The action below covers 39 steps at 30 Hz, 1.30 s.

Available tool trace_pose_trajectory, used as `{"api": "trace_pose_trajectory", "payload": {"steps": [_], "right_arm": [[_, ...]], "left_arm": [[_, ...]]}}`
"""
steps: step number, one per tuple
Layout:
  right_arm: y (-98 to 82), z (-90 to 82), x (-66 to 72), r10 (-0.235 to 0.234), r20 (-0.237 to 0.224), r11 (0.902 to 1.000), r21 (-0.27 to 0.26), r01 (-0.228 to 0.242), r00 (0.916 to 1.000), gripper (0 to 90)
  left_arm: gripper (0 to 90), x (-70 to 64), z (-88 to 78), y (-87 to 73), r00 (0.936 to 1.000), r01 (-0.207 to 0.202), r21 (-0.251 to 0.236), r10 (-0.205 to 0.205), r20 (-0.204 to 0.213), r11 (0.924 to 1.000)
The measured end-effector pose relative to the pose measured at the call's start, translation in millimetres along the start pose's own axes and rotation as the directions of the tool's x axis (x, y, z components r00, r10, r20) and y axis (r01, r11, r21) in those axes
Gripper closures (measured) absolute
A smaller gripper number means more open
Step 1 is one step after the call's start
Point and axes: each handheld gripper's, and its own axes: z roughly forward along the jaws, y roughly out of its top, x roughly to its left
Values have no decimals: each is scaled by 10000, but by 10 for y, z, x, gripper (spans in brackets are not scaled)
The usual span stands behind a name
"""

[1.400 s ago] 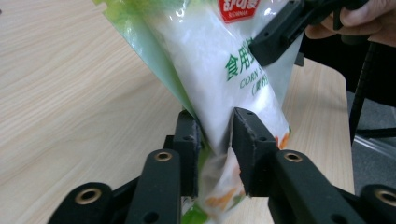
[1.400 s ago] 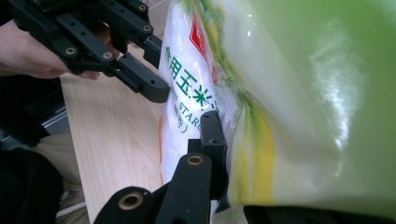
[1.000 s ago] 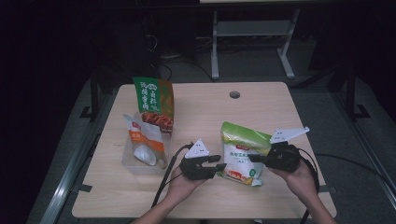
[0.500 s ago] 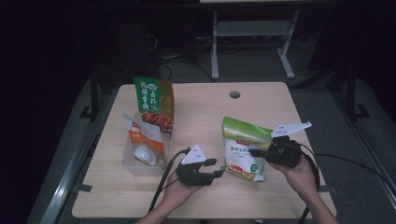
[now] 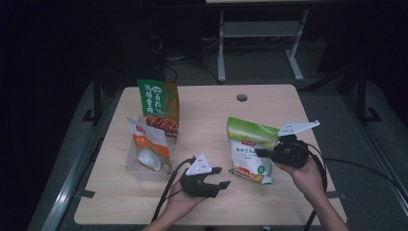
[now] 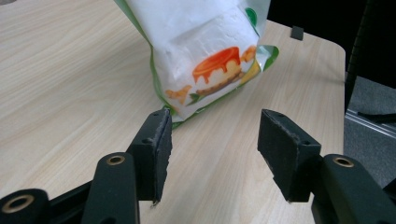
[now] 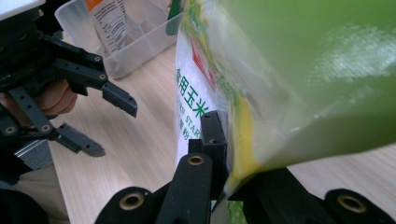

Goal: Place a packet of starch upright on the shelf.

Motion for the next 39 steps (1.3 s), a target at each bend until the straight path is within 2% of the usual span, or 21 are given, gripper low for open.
{"api": "trace_pose_trajectory", "payload": {"steps": [5, 9, 17, 22, 25, 27, 34, 35, 38, 39], "right_arm": [[66, 29, 7, 4, 20, 10000, 85, -4, 10000, 898], [153, 48, 53, -88, 95, 9996, 254, 86, 9999, 898], [321, 101, 107, -297, -66, 9994, 195, 299, 9995, 898], [465, 160, 164, -406, -112, 9990, 158, 408, 9991, 898], [628, 220, 226, -540, -219, 9985, 121, 543, 9983, 898], [673, 238, 244, -616, -261, 9980, 105, 619, 9978, 898], [977, 385, 388, -873, -502, 9961, 104, 880, 9949, 898], [1059, 437, 426, -992, -562, 9949, 104, 1000, 9935, 898], [1136, 495, 457, -1195, -628, 9926, 148, 1206, 9909, 898], [1209, 559, 485, -1410, -692, 9897, 130, 1423, 9876, 897]], "left_arm": [[433, 8, -36, -58, 9999, 125, 42, -125, 88, 9999], [430, -5, -57, -82, 9999, -2, 113, 1, 106, 9999], [429, -43, -84, -92, 9996, 148, 14, -148, 239, 9999], [409, -52, -99, -111, 9998, 64, 141, -67, 199, 9999], [403, -50, -115, -126, 9998, 16, 130, -18, 200, 9999], [399, -55, -120, -131, 9998, 96, 65, -97, 192, 9999], [381, -47, -171, -152, 9998, -85, 208, 82, 177, 9997], [378, -49, -176, -155, 9998, -123, 216, 119, 184, 9997], [373, -62, -193, -163, 9998, -100, 178, 97, 161, 9998], [372, -70, -203, -164, 9998, -62, 178, 59, 166, 9998]]}}
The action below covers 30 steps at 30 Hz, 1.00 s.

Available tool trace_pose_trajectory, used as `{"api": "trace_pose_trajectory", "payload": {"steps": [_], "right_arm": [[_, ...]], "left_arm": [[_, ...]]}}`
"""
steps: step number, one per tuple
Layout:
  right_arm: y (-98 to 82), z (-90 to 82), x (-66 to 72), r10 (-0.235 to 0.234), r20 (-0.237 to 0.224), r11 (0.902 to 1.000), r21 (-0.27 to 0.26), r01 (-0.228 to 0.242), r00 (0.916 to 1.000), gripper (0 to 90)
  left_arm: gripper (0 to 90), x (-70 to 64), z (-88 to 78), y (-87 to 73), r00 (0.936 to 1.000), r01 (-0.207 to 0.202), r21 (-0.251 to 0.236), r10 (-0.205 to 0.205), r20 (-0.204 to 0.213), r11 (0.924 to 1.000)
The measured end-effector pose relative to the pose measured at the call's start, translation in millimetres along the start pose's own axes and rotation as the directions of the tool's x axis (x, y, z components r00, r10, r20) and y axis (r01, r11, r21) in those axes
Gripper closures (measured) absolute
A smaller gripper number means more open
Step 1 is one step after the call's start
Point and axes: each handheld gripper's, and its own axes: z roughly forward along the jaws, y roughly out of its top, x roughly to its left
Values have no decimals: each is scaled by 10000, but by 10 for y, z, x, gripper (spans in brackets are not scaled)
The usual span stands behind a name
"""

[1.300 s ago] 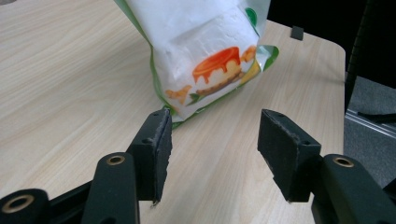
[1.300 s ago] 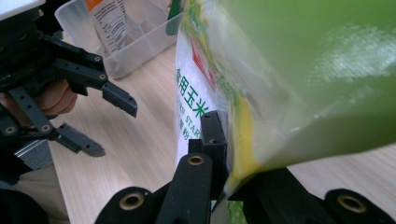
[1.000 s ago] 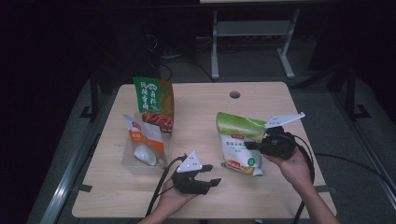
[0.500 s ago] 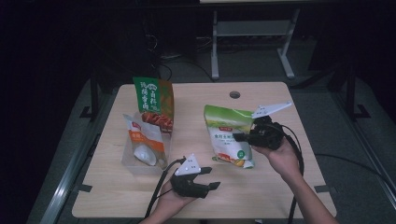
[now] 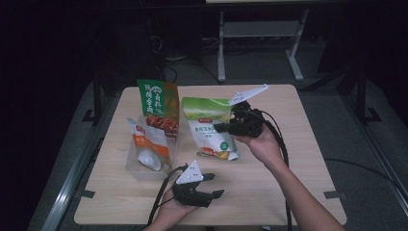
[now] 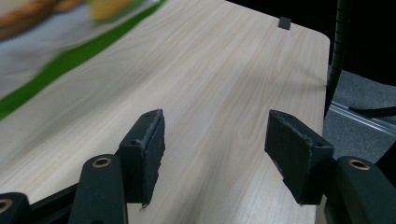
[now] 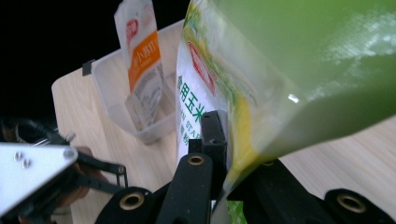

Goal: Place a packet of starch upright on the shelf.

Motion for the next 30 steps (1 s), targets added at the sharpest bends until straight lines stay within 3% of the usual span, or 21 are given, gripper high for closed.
{"api": "trace_pose_trajectory", "payload": {"steps": [12, 17, 20, 30], "right_arm": [[429, 340, 111, -264, -376, 9995, 157, 270, 9989, 898], [540, 449, 139, -367, -543, 9991, 214, 379, 9978, 898], [648, 566, 155, -719, -512, 9971, 212, 730, 9961, 898], [859, 893, 255, -811, -624, 9963, 237, 827, 9948, 897]], "left_arm": [[360, -13, -80, -35, 10000, 29, -116, -29, 52, 9999], [358, -5, -108, -52, 10000, -44, 12, 44, 66, 10000], [358, -13, -112, -57, 10000, -16, -58, 16, 91, 10000], [356, -39, -111, -62, 9997, -91, -58, 92, 211, 9999]]}}
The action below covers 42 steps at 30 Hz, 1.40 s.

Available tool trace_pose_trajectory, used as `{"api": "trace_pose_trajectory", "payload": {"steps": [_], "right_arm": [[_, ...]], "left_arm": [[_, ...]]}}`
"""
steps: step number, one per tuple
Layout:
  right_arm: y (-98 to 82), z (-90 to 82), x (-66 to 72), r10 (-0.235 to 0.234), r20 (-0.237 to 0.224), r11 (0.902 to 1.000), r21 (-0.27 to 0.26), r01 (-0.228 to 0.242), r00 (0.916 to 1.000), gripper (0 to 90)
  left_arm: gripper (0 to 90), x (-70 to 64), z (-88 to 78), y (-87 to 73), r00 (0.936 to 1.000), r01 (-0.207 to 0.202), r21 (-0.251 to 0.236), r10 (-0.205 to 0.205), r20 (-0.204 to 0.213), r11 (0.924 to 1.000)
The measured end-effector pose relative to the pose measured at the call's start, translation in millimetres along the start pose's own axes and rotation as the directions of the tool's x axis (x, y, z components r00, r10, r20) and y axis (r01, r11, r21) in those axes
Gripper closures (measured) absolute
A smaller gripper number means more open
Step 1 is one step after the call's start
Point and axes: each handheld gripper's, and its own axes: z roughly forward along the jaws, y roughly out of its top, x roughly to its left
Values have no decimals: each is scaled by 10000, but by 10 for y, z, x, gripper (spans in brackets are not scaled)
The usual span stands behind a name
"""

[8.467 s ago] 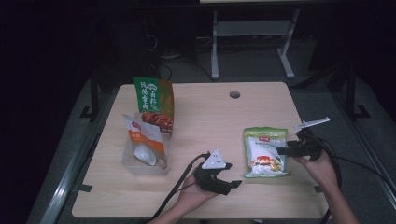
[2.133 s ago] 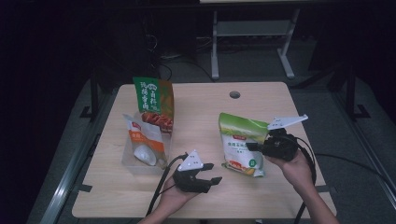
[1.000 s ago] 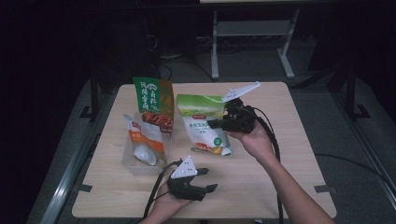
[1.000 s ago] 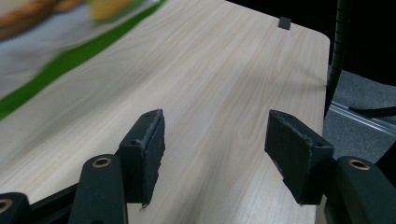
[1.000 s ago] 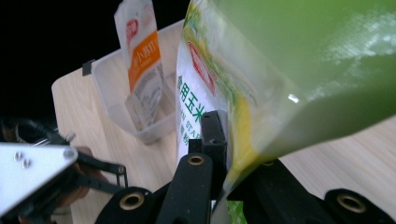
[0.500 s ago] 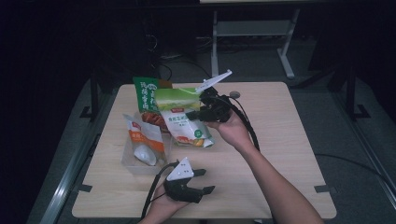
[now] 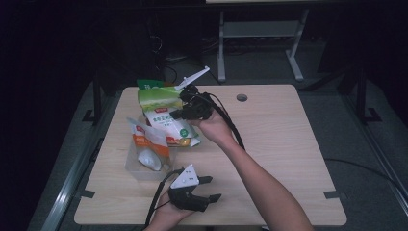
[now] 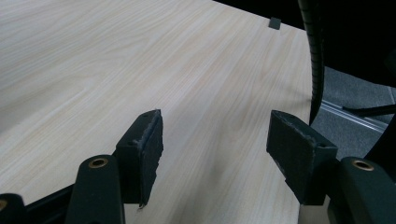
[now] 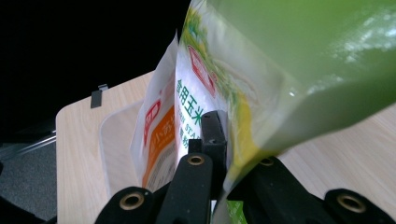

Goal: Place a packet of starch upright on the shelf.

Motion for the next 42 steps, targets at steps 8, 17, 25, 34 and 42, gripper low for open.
{"api": "trace_pose_trajectory", "payload": {"steps": [8, 17, 25, 34, 42], "right_arm": [[107, 263, 38, 151, -21, 9998, 92, -151, 9999, 897], [177, 570, 94, 165, 33, 9997, 188, -166, 9999, 897], [162, 762, 99, 315, -71, 9992, 228, -313, 9995, 896], [69, 925, 96, 850, -248, 9963, 154, -847, 9961, 894], [36, 979, 73, 587, -413, 9964, 642, -559, 9974, 863]], "left_arm": [[356, 4, -11, -9, 9999, 91, -140, -91, -46, 9999], [356, 4, -37, -13, 9998, 195, -277, -196, -42, 9994], [354, -5, -25, -19, 9998, 196, -221, -196, -10, 9996], [354, 5, -46, -34, 9998, 214, -264, -215, -30, 9994], [352, 5, -47, -33, 9998, 215, -277, -216, -22, 9994]]}}
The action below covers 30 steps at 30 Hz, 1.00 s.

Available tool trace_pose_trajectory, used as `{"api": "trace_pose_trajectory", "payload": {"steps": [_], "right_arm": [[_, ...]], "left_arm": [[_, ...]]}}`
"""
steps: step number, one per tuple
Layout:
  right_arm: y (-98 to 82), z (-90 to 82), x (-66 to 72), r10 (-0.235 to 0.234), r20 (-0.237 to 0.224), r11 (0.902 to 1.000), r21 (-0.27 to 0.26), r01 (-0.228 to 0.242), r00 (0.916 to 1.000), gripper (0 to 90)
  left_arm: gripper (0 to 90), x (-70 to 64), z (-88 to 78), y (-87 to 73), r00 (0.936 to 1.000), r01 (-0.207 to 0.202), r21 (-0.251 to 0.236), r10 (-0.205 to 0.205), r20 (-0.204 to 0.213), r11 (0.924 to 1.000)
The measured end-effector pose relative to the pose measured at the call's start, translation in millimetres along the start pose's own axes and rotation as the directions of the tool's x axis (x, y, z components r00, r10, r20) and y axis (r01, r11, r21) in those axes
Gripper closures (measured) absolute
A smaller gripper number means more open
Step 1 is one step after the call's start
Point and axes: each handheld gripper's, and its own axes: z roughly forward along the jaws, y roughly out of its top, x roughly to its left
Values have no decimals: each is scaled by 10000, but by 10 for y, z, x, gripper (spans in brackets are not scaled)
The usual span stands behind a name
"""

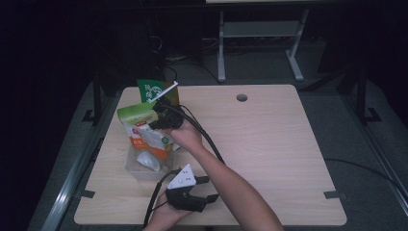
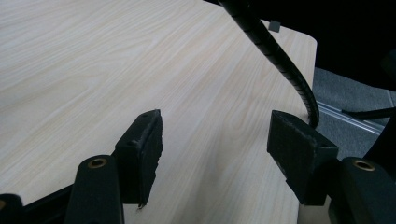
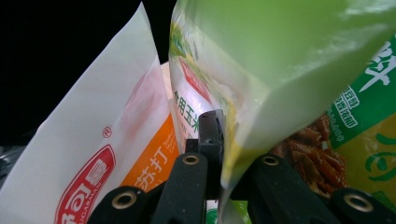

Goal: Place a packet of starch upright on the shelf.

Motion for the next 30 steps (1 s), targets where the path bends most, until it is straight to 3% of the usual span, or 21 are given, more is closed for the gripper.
{"api": "trace_pose_trajectory", "payload": {"steps": [9, 12, 15, 17, 18, 21, 22, 24, 30], "right_arm": [[156, -8, -10, -381, -210, 9965, 733, 395, 9991, 783], [171, 27, 24, -530, -248, 9882, 1424, 560, 9983, 887], [169, 19, 30, -414, -247, 9886, 1438, 445, 9988, 896], [159, 1, 47, -425, -10, 9912, 1258, 423, 9991, 898], [147, -30, 61, -175, -51, 9944, 1043, 179, 9998, 898], [141, -68, 65, -73, 35, 9978, 656, 71, 10000, 899], [135, -99, 66, 256, -24, 9995, 181, -255, 9997, 899], [109, -117, 55, 828, -226, 9962, -234, -833, 9963, 899], [-18, -65, 16, 1132, -198, 9904, -773, -1144, 9934, 898]], "left_arm": [[351, 4, -12, 9, 10000, -70, 32, 70, 47, 10000], [351, -2, -5, 8, 10000, -86, 13, 86, 48, 10000], [352, -2, -9, 11, 9999, -107, 20, 107, 32, 9999], [351, -2, -16, 13, 10000, -95, -7, 96, 28, 10000], [351, -4, -18, 15, 9999, -112, -19, 112, 34, 9999], [352, -11, -12, 16, 9999, -99, -17, 99, 71, 9999], [351, -17, -10, 17, 9999, -158, 10, 158, 70, 9999], [351, -20, -11, 18, 9998, -177, 43, 177, 76, 9998], [352, -23, -20, 18, 9999, -111, -61, 111, 47, 9999]]}}
